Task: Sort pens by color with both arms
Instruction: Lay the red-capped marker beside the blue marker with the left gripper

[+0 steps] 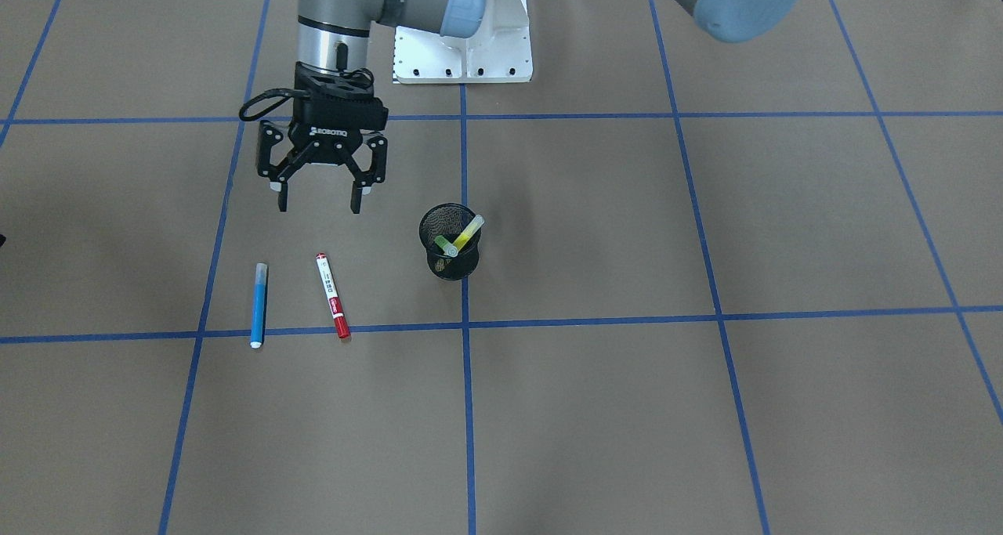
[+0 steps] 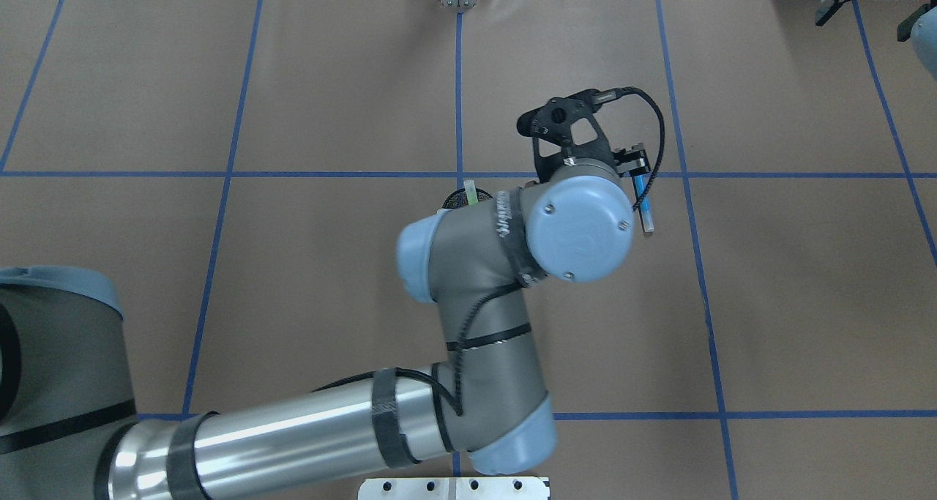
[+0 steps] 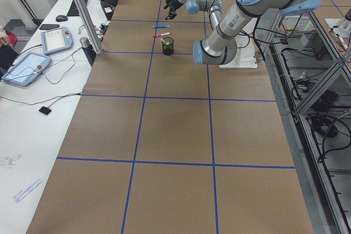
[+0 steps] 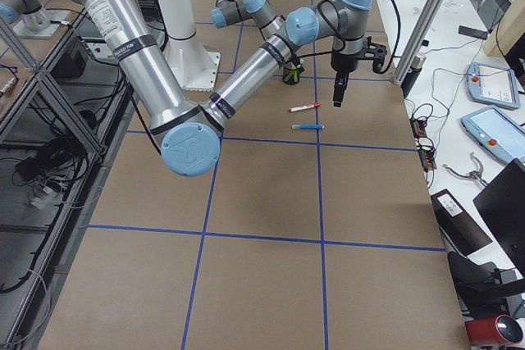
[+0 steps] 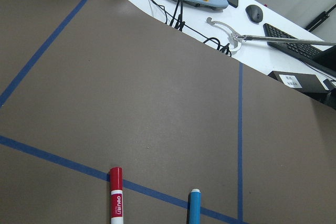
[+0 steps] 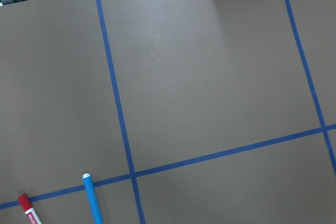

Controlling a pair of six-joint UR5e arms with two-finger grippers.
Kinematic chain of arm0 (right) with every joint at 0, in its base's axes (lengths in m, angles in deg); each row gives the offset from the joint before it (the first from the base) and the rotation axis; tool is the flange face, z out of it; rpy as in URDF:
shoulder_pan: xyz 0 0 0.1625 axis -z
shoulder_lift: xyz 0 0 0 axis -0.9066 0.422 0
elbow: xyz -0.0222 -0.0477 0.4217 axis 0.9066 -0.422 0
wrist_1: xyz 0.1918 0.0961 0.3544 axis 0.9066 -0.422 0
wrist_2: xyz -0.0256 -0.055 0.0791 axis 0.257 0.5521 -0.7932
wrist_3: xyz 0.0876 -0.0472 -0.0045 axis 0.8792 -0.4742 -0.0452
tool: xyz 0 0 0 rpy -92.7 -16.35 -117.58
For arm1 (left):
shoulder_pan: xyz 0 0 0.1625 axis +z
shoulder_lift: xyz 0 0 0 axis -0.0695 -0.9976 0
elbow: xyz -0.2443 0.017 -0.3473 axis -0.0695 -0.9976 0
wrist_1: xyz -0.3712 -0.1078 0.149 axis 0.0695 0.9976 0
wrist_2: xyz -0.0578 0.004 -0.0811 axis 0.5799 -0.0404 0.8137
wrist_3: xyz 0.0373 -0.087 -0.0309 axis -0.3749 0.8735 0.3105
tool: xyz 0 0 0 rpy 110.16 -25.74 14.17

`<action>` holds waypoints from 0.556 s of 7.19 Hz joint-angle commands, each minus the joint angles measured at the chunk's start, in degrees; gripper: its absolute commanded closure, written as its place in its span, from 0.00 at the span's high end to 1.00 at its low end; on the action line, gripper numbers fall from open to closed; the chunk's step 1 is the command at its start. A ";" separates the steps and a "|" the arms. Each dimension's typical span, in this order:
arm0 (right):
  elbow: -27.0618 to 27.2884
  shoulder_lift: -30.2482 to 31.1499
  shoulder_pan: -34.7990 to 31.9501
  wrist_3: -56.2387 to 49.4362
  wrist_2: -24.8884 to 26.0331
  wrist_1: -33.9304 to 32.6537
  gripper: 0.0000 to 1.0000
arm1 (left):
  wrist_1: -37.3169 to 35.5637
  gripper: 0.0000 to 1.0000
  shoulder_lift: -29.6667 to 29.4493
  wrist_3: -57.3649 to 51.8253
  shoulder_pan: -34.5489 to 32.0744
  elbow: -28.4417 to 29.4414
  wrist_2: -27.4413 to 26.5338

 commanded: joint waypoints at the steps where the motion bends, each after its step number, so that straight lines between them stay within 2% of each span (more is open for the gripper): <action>1: -1.68 -0.08 -1.59 1.09 -4.62 0.08 0.99 | -9.23 0.96 8.21 -7.18 -7.14 -12.96 13.56; 3: -2.93 -0.35 -1.42 1.18 -4.62 0.09 0.99 | -12.60 0.98 14.71 -10.71 -15.31 -17.81 26.67; 4: -1.45 -0.61 0.41 1.44 -4.80 0.35 0.99 | -13.13 0.98 18.57 -12.65 -17.96 -19.75 30.90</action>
